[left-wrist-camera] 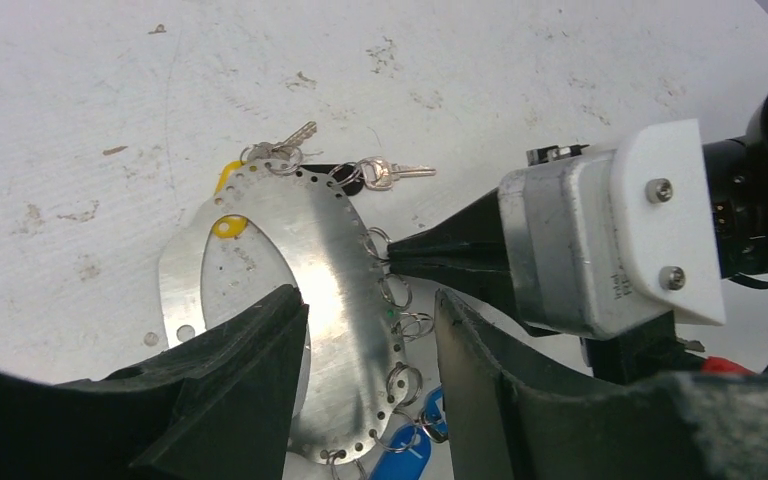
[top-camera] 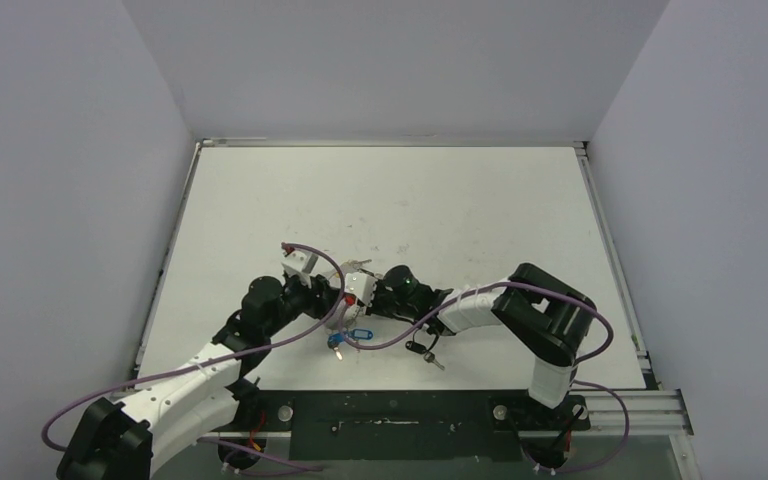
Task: Put the keys on the keyring
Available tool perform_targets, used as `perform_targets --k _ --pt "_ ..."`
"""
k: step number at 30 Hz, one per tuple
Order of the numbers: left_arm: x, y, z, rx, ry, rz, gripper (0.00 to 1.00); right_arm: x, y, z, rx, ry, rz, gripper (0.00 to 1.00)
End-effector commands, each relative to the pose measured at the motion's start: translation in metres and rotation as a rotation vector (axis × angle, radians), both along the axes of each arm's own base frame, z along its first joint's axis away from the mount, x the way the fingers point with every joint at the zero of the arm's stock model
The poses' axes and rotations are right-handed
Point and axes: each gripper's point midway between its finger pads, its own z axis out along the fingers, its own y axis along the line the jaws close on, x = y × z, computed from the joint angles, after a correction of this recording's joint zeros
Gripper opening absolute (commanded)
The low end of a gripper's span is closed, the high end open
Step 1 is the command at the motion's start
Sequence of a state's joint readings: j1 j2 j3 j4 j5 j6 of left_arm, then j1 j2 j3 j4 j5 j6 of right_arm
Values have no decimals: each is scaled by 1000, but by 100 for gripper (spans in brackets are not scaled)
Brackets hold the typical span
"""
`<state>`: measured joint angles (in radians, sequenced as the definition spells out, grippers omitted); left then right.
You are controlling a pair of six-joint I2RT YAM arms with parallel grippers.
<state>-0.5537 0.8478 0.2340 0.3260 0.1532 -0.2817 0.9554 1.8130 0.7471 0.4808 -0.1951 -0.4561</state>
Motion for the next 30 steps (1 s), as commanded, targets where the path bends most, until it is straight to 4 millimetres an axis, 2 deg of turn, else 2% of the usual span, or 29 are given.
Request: perform_targets --k 1,4,8,12,15,18,25,27,30 --pt "6 8 2 -4 -2 71 47 4 0 22 81 -1 -34 2" --pt "7 12 0 -13 10 102 46 12 -2 29 113 5 -67 3" --pt "7 15 -4 -28 32 135 45 24 -4 39 167 30 -115 10" --pt "9 17 -8 -63 81 180 45 36 -9 50 221 89 -206 31" --pt "10 14 -11 -87 128 196 45 44 -13 61 261 149 -270 37" --pt "13 10 -17 -104 185 215 44 49 -20 77 327 157 -322 52" --pt "25 -11 -17 -125 295 199 43 59 -48 108 434 163 -450 73" --pt "29 -18 -15 -137 323 189 43 62 -56 113 468 200 -488 74" --pt "36 -27 -15 -154 359 182 42 61 -65 109 494 325 -544 75"
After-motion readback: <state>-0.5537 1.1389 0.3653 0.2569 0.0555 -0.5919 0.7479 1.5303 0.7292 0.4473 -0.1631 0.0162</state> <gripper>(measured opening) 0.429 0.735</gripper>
